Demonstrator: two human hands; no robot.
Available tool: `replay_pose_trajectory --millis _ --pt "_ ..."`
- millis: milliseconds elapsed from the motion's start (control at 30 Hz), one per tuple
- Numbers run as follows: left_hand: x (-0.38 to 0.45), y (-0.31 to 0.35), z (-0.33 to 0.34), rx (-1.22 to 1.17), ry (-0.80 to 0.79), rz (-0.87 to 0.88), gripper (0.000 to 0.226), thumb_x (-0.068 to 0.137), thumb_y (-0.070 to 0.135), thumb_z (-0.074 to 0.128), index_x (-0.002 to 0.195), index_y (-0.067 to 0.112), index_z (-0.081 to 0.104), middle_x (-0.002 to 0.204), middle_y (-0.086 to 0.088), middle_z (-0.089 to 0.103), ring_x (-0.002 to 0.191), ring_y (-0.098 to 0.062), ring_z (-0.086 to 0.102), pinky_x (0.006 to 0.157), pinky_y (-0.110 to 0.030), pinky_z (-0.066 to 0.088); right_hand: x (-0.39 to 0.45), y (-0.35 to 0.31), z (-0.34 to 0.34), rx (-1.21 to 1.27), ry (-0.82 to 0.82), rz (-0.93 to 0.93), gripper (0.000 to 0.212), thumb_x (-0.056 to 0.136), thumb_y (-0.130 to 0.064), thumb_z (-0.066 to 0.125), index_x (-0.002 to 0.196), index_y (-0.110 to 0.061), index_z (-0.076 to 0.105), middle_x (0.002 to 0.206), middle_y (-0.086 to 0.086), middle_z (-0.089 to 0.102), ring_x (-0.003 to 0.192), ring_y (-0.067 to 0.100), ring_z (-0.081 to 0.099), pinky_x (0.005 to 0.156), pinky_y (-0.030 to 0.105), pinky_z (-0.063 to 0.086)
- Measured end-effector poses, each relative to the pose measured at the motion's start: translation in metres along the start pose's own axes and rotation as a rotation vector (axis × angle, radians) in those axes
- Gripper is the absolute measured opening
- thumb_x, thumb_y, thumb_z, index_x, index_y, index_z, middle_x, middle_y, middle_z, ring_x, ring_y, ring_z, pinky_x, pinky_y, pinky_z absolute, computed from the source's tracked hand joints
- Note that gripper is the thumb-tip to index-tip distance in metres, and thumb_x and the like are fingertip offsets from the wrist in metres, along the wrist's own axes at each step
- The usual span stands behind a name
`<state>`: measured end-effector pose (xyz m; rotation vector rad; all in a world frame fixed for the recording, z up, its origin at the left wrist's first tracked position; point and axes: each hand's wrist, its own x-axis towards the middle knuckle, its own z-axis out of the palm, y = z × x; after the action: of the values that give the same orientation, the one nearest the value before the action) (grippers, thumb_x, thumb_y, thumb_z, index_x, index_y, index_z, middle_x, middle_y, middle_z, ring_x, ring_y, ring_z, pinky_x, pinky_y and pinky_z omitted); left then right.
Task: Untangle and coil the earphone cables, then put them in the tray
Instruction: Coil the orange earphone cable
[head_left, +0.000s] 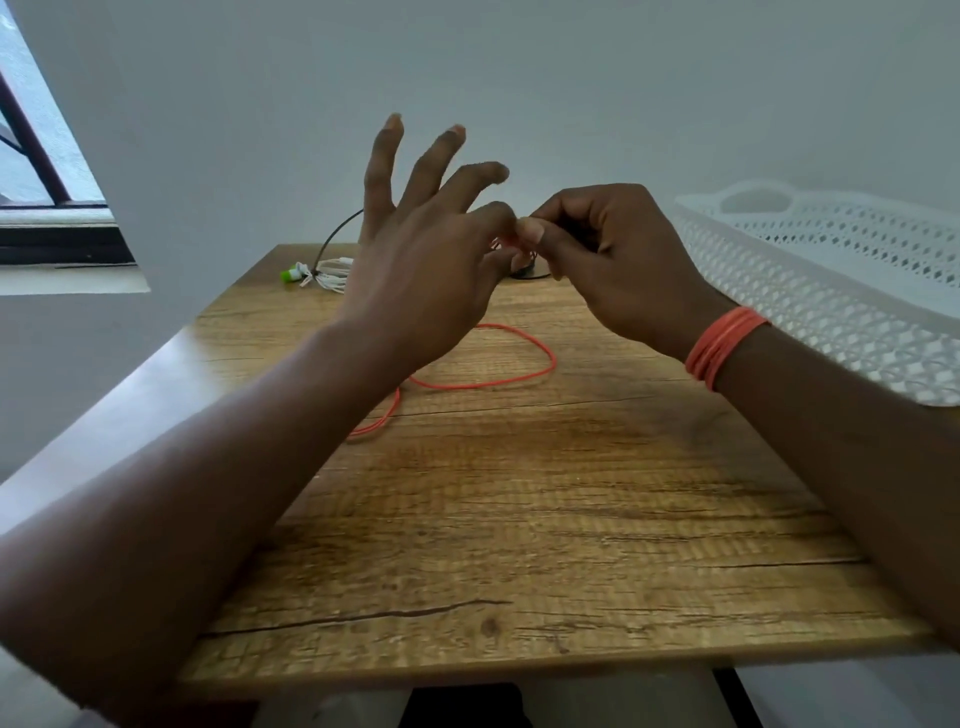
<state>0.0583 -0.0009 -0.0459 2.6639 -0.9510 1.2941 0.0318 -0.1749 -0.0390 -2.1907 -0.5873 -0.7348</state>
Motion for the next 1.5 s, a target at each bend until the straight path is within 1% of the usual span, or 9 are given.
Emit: replay_pose_trajectory --millis 133,267,367,567,667,767,967,1200,1500 --pt "0.001 -0.003 -0.004 -0.026 0.070 -0.097 0.037 0.100 0.042 0.042 0.104 0.021 0.072 0.120 0.003 0.067 0.136 -0.024 0.041 0.117 -0.054 -0.002 0.002 -0.001 0.000 -0.015 -0.017 0.060 0.023 0.096 -0.028 0.057 0.081 -0.017 0.070 0.059 -0.015 0.059 0.053 -0.006 0.055 0.055 0.006 0.039" --pt "0.004 -0.008 -0.002 -0.109 0.087 -0.148 0.035 0.100 0.038 0.041 0.103 0.021 0.070 0.093 -0.002 0.073 0.101 -0.024 0.064 0.118 -0.043 0.014 -0.001 -0.003 0.000 0.258 -0.320 0.267 0.032 0.100 -0.028 0.049 0.082 -0.007 0.064 0.065 0.004 0.062 0.061 0.011 0.058 0.065 0.023 0.052" --pt "0.002 -0.018 -0.002 -0.240 0.011 -0.316 0.031 0.099 0.039 0.043 0.111 0.027 0.069 0.093 -0.006 0.073 0.090 -0.031 0.064 0.079 -0.040 0.048 -0.003 -0.005 0.005 0.554 -0.437 0.366 0.030 0.103 -0.025 0.044 0.083 -0.009 0.059 0.068 0.005 0.058 0.065 0.016 0.057 0.072 0.031 0.055" --pt "-0.004 0.001 -0.004 -0.456 -0.223 -0.240 0.029 0.091 0.033 0.047 0.063 0.038 0.051 0.068 -0.002 0.066 0.069 -0.028 0.066 0.071 -0.042 0.054 0.001 -0.010 -0.001 1.164 -0.318 0.464 0.023 0.103 -0.016 0.041 0.100 -0.006 0.061 0.078 0.001 0.066 0.074 0.013 0.067 0.073 0.029 0.058" --pt "-0.004 0.019 0.000 -0.509 -0.271 -0.122 0.025 0.096 0.036 0.050 0.073 0.037 0.060 0.063 0.014 0.058 0.065 -0.020 0.060 0.071 -0.038 0.053 0.005 -0.009 -0.004 1.327 -0.138 0.430 0.021 0.101 -0.008 0.041 0.105 0.000 0.060 0.088 0.008 0.072 0.085 0.019 0.071 0.073 0.025 0.058" --pt "-0.003 0.033 -0.002 -0.519 -0.301 -0.008 0.031 0.099 0.039 0.047 0.117 0.024 0.068 0.066 0.021 0.055 0.070 -0.008 0.058 0.067 -0.030 0.049 0.007 -0.002 -0.005 1.223 0.039 0.389 0.018 0.099 -0.005 0.046 0.109 0.004 0.059 0.097 0.015 0.071 0.094 0.025 0.071 0.081 0.027 0.057" --pt "0.000 0.025 -0.008 -0.557 -0.113 -0.086 0.028 0.089 0.052 0.055 0.092 0.031 0.074 0.064 0.007 0.062 0.061 -0.010 0.056 0.061 -0.032 0.047 0.004 0.008 -0.003 0.049 0.038 0.080 0.016 0.094 -0.005 0.055 0.095 0.001 0.069 0.076 -0.001 0.070 0.064 0.006 0.068 0.059 0.019 0.053" --pt "0.007 -0.010 -0.013 -0.509 0.163 -0.306 0.022 0.086 0.045 0.065 0.092 0.026 0.072 0.087 0.005 0.052 0.077 -0.009 0.047 0.067 -0.028 0.036 0.005 0.003 -0.004 0.242 -0.198 0.300 0.033 0.104 -0.017 0.040 0.096 0.003 0.066 0.061 0.004 0.054 0.054 0.014 0.054 0.052 0.024 0.047" --pt "-0.001 0.000 0.007 -0.727 -0.109 -0.387 0.018 0.097 0.031 0.054 0.092 0.028 0.072 0.079 0.007 0.065 0.073 -0.007 0.056 0.065 -0.025 0.041 0.003 -0.007 -0.010 0.938 -0.266 0.445 0.028 0.103 -0.021 0.041 0.097 -0.003 0.063 0.064 -0.002 0.048 0.057 0.009 0.050 0.052 0.018 0.043"
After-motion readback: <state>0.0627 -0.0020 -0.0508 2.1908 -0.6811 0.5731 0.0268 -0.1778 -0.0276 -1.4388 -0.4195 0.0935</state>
